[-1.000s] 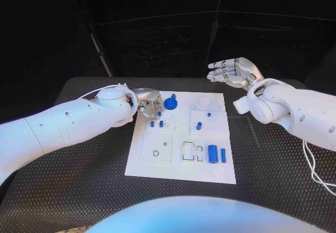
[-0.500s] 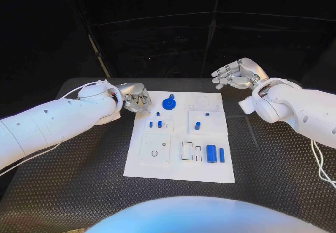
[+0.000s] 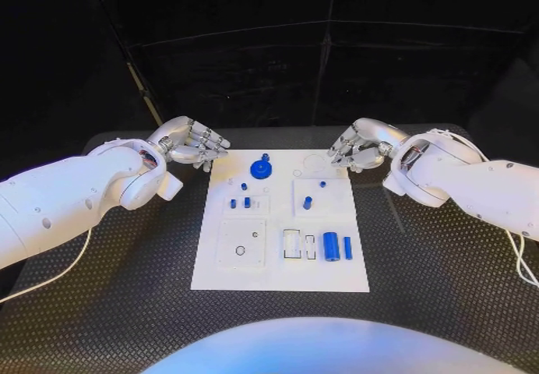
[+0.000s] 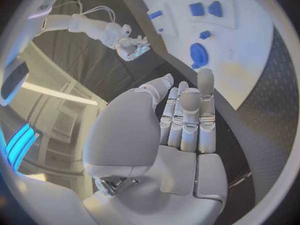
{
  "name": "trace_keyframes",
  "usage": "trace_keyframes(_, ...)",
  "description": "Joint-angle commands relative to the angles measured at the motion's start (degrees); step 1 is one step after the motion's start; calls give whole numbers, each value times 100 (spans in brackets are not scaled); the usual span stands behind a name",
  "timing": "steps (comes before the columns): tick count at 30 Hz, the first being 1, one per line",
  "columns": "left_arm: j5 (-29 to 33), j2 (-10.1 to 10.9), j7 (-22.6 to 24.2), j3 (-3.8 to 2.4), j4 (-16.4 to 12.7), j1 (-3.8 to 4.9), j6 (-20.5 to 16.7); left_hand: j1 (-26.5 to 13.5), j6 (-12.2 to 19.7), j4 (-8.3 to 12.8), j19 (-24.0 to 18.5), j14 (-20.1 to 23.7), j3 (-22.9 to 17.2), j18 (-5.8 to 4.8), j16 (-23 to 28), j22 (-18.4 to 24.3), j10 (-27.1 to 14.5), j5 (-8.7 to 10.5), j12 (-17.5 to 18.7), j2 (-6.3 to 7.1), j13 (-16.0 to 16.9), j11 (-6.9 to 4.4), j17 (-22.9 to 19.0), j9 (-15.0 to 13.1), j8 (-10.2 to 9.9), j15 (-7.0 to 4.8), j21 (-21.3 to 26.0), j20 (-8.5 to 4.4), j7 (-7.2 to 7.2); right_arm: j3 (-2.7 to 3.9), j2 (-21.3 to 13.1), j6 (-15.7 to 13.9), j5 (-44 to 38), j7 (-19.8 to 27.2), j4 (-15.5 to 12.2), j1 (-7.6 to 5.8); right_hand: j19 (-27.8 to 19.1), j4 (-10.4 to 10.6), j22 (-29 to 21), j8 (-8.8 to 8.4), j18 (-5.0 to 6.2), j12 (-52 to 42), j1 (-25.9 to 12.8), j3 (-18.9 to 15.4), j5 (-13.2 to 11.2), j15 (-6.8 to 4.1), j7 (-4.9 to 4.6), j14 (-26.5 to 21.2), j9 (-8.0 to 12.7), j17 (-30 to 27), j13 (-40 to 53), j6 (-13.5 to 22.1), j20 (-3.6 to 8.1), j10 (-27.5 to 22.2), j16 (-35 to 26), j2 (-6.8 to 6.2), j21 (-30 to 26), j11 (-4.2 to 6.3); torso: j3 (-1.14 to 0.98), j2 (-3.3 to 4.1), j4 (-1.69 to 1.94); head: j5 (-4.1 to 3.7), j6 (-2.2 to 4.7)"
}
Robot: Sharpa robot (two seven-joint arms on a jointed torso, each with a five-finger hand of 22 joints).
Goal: Assemble the parts on the task board
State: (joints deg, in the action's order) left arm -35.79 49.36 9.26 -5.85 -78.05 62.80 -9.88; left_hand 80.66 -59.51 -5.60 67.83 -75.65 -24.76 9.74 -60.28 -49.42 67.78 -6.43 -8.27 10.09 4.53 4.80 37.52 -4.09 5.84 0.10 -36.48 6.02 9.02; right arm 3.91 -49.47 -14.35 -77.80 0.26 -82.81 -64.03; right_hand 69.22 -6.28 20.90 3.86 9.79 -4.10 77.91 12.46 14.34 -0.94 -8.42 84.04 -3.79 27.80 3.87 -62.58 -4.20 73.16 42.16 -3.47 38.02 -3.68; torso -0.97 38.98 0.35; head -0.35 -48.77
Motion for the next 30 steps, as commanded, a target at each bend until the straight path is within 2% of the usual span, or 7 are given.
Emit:
trace_keyframes(1,1756,22,687,2,-129,-27,-46,-15,-43,16,-49,69,18,75,54,17,48,31,-39,-55,9,3,-71,10,30,2,37,2,-12,2,72,272,-1277,-665,-97,30,15,18,140,-18,52,53,-99,117,-32,-9,0,276,-1,803,-5,46,-8,-88,803,-46,209,-27,0,-4,10,-28,27)
trace_keyframes(6,1968,45,816,4,-276,-70,-21,-15,-40,18,-58,92,24,75,88,27,55,31,-55,-60,12,3,-120,12,28,2,55,3,-6,-6,174,379,-1565,-803,-165,106,-78,46,359,-24,57,54,-197,310,-55,32,-27,231,2,1566,-12,134,-35,-222,1572,-178,515,-63,3,3,15,-22,54)
trace_keyframes(14,2042,63,907,5,-376,-100,-50,-13,-37,22,-64,107,29,75,109,35,57,31,-65,-62,15,5,-148,14,26,3,68,3,0,-38,322,564,-1794,-932,-135,200,-161,85,524,-30,50,62,-281,394,-99,90,-108,199,7,2081,-22,336,-107,-522,2076,-314,748,-160,5,8,3,-29,77)
trace_keyframes(20,2091,63,942,5,-401,-113,-56,-14,-37,23,-66,115,32,74,121,39,59,31,-71,-64,16,7,-165,14,26,4,75,3,3,-49,389,637,-1855,-953,-90,229,-204,108,616,-13,60,41,-281,425,-107,113,-142,190,-3,2390,-7,368,-152,-588,2368,-338,882,-189,5,8,7,-27,77)
trace_keyframes(30,2141,59,946,5,-385,-123,-77,-7,-35,30,-71,123,34,74,129,45,55,30,-78,-67,17,9,-173,15,25,5,85,4,9,-53,438,816,-1871,-948,-69,243,-169,128,966,21,38,8,-228,553,-96,101,-116,219,-19,2917,7,265,-160,-474,2833,-304,1239,-161,3,2,2,-23,63)
